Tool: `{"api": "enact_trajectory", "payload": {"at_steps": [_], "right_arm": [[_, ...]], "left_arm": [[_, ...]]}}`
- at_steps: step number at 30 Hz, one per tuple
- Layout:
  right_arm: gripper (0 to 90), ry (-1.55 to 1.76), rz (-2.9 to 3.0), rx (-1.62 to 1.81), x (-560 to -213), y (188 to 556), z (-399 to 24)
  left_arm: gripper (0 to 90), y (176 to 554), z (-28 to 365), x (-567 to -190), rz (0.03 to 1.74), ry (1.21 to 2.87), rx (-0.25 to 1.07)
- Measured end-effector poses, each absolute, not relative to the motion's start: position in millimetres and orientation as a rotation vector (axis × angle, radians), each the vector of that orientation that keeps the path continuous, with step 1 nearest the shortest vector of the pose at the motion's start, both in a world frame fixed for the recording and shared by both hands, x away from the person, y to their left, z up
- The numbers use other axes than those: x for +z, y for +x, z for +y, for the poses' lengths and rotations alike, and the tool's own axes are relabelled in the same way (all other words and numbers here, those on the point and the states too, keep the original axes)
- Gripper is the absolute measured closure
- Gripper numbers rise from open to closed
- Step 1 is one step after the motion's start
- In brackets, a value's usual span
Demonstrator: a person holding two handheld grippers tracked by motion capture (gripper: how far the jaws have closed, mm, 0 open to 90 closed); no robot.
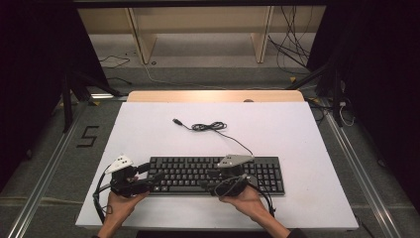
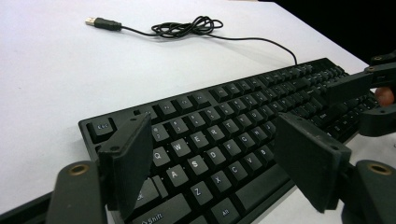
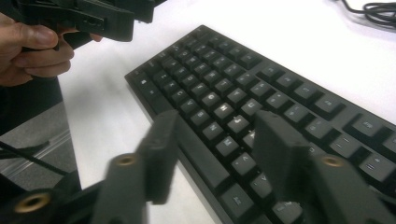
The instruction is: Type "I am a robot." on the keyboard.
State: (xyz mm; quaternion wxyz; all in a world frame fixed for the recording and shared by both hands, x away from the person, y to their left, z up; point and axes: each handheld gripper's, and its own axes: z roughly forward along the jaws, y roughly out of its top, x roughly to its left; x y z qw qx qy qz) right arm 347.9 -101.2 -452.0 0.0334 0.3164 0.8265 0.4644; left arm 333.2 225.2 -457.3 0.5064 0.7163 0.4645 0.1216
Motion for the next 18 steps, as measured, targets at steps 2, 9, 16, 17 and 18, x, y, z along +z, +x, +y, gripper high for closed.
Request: {"api": "enact_trajectory", "payload": {"at_steps": [2,9,16,17,18], "right_arm": [[43.3,0.982,2.533,1.428,-451.6,347.2,-102.7],[39.6,0.993,2.495,1.459,-448.6,345.3,-111.7],[38.3,0.996,2.48,1.474,-446.9,343.3,-116.6],[37.7,0.994,2.479,1.476,-446.7,342.9,-117.0],[37.2,0.998,2.476,1.476,-446.4,342.3,-117.5]], "left_arm": [[29.8,334.4,225.4,-457.1,1.129,1.731,0.297],[49.3,340.4,225.9,-459.5,1.175,1.761,0.303],[76.3,344.3,224.1,-462.6,1.199,1.818,0.306],[79.2,344.9,223.6,-463.5,1.198,1.833,0.303],[81.7,345.1,223.0,-464.0,1.198,1.838,0.297]]}}
